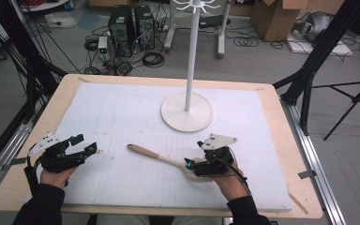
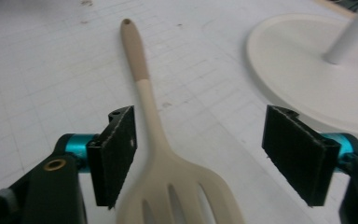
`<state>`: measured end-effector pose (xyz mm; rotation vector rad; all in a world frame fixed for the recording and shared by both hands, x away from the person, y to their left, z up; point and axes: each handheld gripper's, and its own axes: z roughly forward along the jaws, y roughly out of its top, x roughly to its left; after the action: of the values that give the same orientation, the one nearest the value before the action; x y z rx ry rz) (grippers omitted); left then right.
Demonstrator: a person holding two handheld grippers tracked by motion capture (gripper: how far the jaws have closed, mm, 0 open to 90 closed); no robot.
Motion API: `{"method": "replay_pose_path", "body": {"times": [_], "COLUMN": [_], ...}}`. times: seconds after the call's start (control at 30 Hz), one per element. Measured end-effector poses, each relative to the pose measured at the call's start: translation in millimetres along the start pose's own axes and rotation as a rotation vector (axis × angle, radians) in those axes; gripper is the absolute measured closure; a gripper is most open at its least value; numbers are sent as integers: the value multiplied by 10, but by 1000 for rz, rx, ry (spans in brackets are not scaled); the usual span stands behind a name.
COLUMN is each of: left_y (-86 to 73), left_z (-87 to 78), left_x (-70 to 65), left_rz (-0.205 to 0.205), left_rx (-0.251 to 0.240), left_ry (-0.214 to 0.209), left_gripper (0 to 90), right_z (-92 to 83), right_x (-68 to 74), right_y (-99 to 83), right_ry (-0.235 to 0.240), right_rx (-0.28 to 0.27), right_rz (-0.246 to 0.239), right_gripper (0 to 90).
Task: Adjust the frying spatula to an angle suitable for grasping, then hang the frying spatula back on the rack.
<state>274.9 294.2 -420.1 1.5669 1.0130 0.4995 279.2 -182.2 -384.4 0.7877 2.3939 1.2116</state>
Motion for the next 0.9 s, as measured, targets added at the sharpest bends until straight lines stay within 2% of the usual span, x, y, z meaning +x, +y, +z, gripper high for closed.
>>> {"method": "replay_pose_path", "body": {"times": [0.03,0.07,0.1,0.13,0.23,0.33,0.37,0.7,0.9], "left_y": [4,4,7,7,-1,-3,-5,-2,-8], "left_z": [1,1,-3,-3,18,29,23,-32,4], "left_x": [-27,-27,-61,-61,-133,-161,-178,-166,-169], "left_rz": [6,6,9,9,25,32,37,30,39], "left_rx": [-17,-17,-29,-29,-20,-14,-14,-36,-20], "left_ry": [-34,-34,-62,-62,-88,-97,-102,-83,-94], "left_gripper": [210,210,209,208,208,210,210,212,212], "right_z": [-113,-113,-222,-222,-368,-407,-436,-416,-414], "right_x": [-43,-43,-82,-82,-145,-170,-192,-189,-202], "right_y": [-83,-83,-178,-178,-353,-384,-388,-370,-378], "right_ry": [-13,-13,-24,-24,-61,-72,-76,-68,-71], "right_rx": [-34,-34,-94,-94,-172,-176,-201,-192,-189], "right_rz": [13,13,24,24,63,75,83,79,86], "right_gripper": [185,185,165,165,159,158,159,159,159]}}
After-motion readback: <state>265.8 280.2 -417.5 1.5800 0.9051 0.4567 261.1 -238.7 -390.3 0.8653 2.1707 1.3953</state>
